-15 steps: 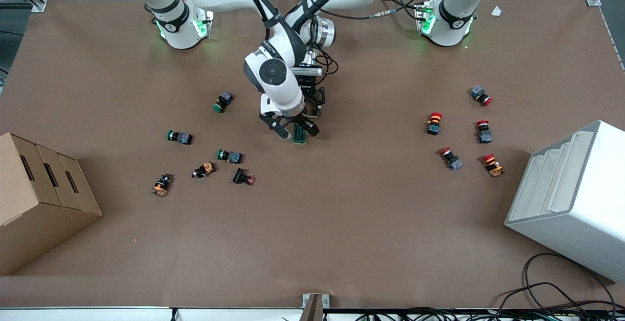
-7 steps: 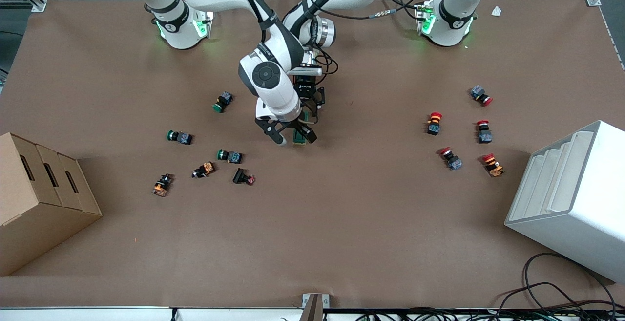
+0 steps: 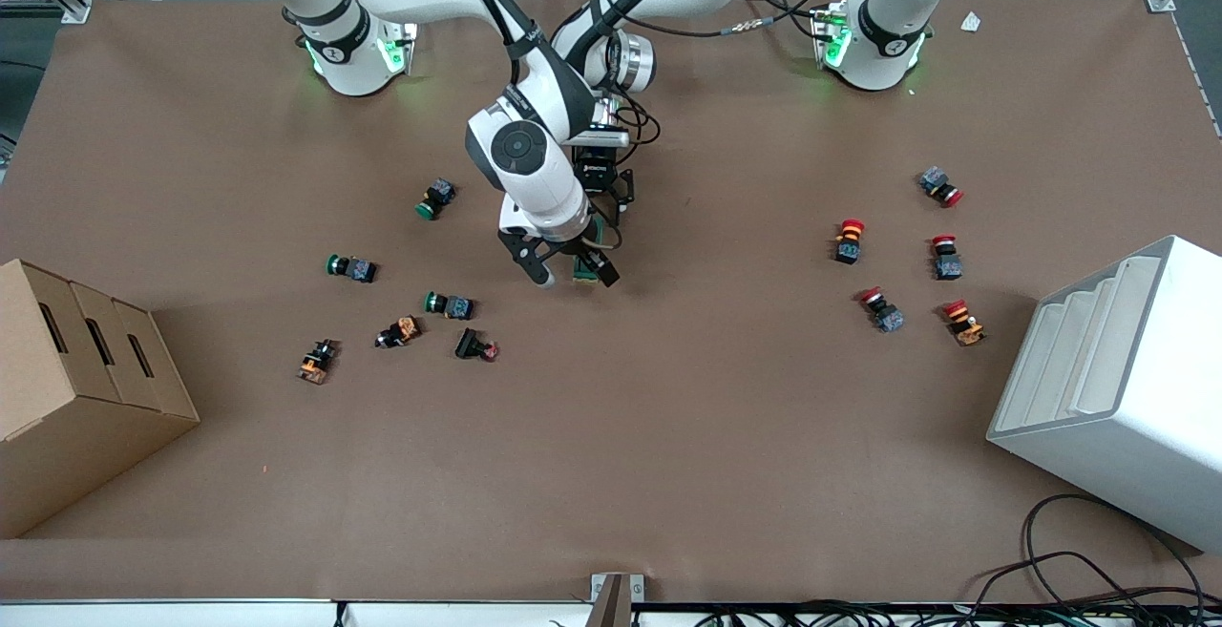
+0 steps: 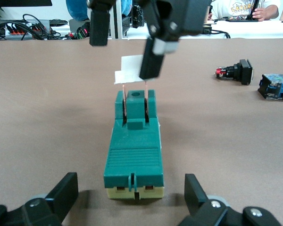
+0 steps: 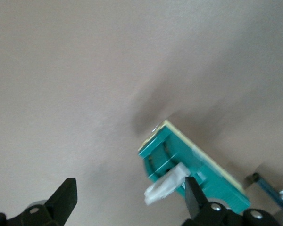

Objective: Close load switch with both arms

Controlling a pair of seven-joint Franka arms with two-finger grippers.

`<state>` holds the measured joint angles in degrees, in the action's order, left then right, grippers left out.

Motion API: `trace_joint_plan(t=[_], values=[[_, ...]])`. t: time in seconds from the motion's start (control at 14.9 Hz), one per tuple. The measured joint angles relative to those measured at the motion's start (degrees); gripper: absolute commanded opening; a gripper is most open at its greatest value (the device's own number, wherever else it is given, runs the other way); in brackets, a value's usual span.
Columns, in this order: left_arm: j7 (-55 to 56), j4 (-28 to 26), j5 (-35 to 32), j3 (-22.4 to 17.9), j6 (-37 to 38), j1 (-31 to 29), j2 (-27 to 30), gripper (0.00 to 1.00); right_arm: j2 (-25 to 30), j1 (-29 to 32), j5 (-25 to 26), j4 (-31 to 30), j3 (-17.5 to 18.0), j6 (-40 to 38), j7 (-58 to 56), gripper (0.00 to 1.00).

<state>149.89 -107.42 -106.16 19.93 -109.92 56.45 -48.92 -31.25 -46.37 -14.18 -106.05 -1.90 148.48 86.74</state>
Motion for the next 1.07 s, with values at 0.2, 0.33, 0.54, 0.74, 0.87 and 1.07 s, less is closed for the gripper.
trace_joint_plan(t=[0.2,0.33,0.54,0.74,0.87,1.07], values=[[0.07,0.09,0.0,0.01,0.0,0.01,-0.01,0.99,-1.25,-0.13,0.0,2.95,0.39,0.09,1.99,1.0],[0.08,0.1,0.0,0.01,0.0,0.01,-0.02,0.99,-2.46,-0.25,0.0,3.58,0.47,0.11,2.15,1.0],[0.09,0.1,0.0,0.01,0.0,0.02,-0.04,0.99,-2.81,-0.27,0.0,3.78,0.45,0.22,2.16,1.0],[0.09,0.11,0.0,0.01,0.0,0.02,-0.04,0.99,-2.83,-0.19,0.0,4.0,0.4,-1.38,1.75,1.0],[0.09,0.11,0.0,0.01,0.0,0.02,-0.05,0.99,-2.88,-0.17,0.0,4.06,0.36,-3.73,0.1,1.0],[0.09,0.11,0.0,0.01,0.0,0.02,-0.06,0.99,-3.03,-0.1,0.0,4.06,0.2,-5.43,-2.16,1.0]])
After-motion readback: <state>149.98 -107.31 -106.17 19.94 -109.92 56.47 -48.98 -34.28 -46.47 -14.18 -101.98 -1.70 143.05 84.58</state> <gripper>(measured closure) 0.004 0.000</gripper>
